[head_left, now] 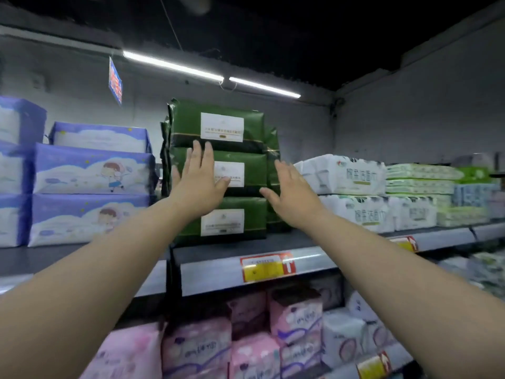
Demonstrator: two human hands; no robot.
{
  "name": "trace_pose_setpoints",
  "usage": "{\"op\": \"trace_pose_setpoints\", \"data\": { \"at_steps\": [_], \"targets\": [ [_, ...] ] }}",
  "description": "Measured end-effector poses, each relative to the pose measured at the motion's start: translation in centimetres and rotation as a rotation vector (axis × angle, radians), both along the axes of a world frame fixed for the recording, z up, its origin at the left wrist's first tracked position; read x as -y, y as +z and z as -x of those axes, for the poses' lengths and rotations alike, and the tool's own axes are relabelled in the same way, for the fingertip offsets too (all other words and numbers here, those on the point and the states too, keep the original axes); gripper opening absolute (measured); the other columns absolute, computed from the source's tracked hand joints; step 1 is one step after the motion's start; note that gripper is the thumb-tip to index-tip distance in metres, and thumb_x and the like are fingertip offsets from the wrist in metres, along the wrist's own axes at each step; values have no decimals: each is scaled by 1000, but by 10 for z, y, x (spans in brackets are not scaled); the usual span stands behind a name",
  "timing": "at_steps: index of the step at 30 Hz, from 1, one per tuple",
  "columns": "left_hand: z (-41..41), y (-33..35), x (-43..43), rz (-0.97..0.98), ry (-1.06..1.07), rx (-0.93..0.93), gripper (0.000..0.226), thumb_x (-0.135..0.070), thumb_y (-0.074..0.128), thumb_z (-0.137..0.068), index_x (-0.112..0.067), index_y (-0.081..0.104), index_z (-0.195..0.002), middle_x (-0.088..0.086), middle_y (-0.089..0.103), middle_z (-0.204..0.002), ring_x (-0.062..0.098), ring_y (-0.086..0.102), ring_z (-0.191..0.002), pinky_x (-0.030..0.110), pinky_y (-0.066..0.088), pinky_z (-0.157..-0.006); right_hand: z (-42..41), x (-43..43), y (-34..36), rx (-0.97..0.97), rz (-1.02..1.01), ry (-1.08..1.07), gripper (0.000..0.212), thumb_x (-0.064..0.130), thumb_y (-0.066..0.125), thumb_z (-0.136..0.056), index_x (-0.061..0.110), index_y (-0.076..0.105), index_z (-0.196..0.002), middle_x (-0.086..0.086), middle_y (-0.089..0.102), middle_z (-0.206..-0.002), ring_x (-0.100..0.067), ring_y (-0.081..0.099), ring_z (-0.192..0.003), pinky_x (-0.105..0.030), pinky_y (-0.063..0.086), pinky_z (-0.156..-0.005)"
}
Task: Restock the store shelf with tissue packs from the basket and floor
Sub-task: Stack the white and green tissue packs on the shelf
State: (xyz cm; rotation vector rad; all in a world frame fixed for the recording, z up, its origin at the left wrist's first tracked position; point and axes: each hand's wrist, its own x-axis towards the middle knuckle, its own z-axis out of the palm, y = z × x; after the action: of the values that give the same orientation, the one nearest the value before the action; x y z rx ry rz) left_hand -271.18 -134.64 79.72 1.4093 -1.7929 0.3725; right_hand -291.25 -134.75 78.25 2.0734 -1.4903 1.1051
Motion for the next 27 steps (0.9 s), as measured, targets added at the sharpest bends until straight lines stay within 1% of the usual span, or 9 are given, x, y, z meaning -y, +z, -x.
{"op": "trace_pose_setpoints", "data": {
  "at_steps": [2,4,6,9,14,18,21,24,27],
  "targets": [
    [22,-10,-20,-39,-60,88,79,-47,38,-100,-20,-13,-154,2,-20,-161,20,-13,-149,51,-6,-117,21,-21,-16,-69,-19,-73,76,49,43,-98,10,14,-155,-11,16,-161,-26,12,-149,-39,15,-121],
    [46,-21,-36,-99,-111,182,80,-51,37,-99,-20,-12,-154,2,-18,-161,21,-12,-149,51,-5,-117,42,-43,-33,-113,-76,-139,77,51,42,-98,9,13,-155,-12,14,-162,-26,10,-149,-41,14,-120],
    [71,-37,-51,-152,-148,272,81,-53,36,-98,-20,-13,-154,2,-18,-161,21,-12,-149,51,-3,-117,66,-67,-52,-134,-150,-197,78,53,40,-98,10,9,-155,-10,8,-163,-24,5,-150,-43,12,-121],
    [109,-68,-74,-206,-236,365,84,-56,37,-97,-21,-15,-153,1,-21,-160,20,-14,-149,51,-3,-117,105,-106,-83,-161,-248,-293,81,57,37,-97,14,2,-155,-8,1,-163,-24,0,-150,-43,9,-121],
    [174,-128,-113,-300,-384,502,87,-60,36,-95,-20,-14,-153,3,-22,-160,21,-13,-149,51,-3,-117,165,-175,-140,-144,-415,-429,83,61,37,-96,19,-2,-156,-5,-6,-164,-23,-6,-150,-44,6,-121],
    [231,-174,-141,-373,-511,590,91,-62,38,-93,-19,-15,-153,1,-21,-160,19,-12,-149,51,-4,-117,210,-234,-193,-142,-542,-576,84,66,30,-94,21,-7,-155,-5,-11,-163,-24,-10,-150,-44,4,-121],
    [279,-212,-166,-408,-629,691,94,-65,39,-91,-19,-16,-153,1,-20,-161,20,-9,-149,50,-3,-117,243,-282,-236,-83,-642,-667,85,67,30,-93,21,-7,-155,-5,-12,-163,-24,-12,-150,-46,3,-121],
    [328,-255,-192,-445,-744,800,95,-68,37,-90,-19,-15,-153,1,-22,-160,19,-13,-149,49,-4,-117,274,-331,-285,33,-715,-767,87,68,33,-92,23,-5,-156,-5,-11,-163,-23,-12,-150,-45,1,-120],
    [375,-301,-218,-478,-840,927,95,-67,38,-91,-18,-15,-153,0,-23,-160,19,-15,-148,49,-5,-118,297,-377,-336,149,-756,-867,87,66,37,-92,22,-2,-156,-7,-8,-163,-23,-9,-150,-44,2,-120]
  ]
}}
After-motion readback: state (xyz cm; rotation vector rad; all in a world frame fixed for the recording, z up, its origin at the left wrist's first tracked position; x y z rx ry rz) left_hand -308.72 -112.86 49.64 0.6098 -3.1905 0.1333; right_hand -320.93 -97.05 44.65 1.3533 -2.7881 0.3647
